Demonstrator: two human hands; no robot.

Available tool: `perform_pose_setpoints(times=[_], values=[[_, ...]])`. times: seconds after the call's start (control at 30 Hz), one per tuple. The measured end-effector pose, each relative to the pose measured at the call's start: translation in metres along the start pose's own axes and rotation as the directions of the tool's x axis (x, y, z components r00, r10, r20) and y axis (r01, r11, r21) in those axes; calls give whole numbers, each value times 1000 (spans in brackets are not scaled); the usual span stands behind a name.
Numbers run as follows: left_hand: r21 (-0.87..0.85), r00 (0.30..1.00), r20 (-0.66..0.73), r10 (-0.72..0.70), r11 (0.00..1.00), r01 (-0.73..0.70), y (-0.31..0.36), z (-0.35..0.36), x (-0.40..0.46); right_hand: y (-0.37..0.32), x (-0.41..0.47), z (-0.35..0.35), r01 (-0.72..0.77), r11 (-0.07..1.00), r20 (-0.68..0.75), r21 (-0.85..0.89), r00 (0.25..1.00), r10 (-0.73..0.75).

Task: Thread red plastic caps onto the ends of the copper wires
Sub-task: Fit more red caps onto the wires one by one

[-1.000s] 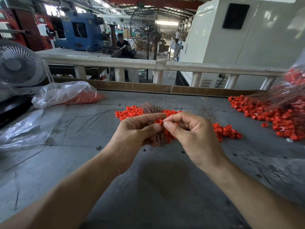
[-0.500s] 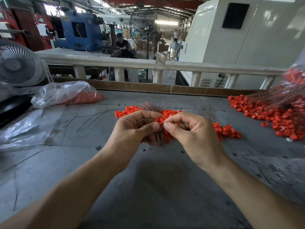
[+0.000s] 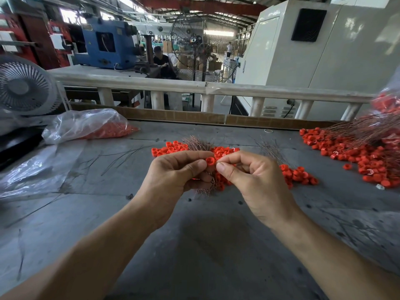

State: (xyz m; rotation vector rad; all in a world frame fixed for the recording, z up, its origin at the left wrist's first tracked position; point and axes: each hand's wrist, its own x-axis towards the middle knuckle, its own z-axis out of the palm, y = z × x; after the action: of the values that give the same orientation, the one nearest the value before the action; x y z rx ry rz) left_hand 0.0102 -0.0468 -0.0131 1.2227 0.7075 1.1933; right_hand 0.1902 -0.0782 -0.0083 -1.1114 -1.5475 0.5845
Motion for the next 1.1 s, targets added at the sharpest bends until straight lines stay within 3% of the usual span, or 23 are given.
perform_pose_setpoints(times=[0.13, 0.33, 0.87, 0.97, 1.1], values=[[-13, 1000, -6, -1, 1000, 1, -1, -1, 1, 2, 0, 0, -23, 999, 41, 28, 999, 22], [-48, 999, -31, 24, 999, -25, -1, -2, 2, 0, 0, 3, -190, 961, 132, 200, 977, 166], [-135, 999, 40, -8, 991, 14, 2, 0, 0, 7, -1, 6, -280, 937, 328, 210, 923, 202], [-174, 1000, 24, -2, 985, 7, 3, -2, 1, 8, 2, 4, -257, 950, 263, 176, 942, 206], [-182, 999, -35, 5, 983, -11, 3, -2, 2, 19, 10, -10, -210, 977, -55, -35, 977, 208]])
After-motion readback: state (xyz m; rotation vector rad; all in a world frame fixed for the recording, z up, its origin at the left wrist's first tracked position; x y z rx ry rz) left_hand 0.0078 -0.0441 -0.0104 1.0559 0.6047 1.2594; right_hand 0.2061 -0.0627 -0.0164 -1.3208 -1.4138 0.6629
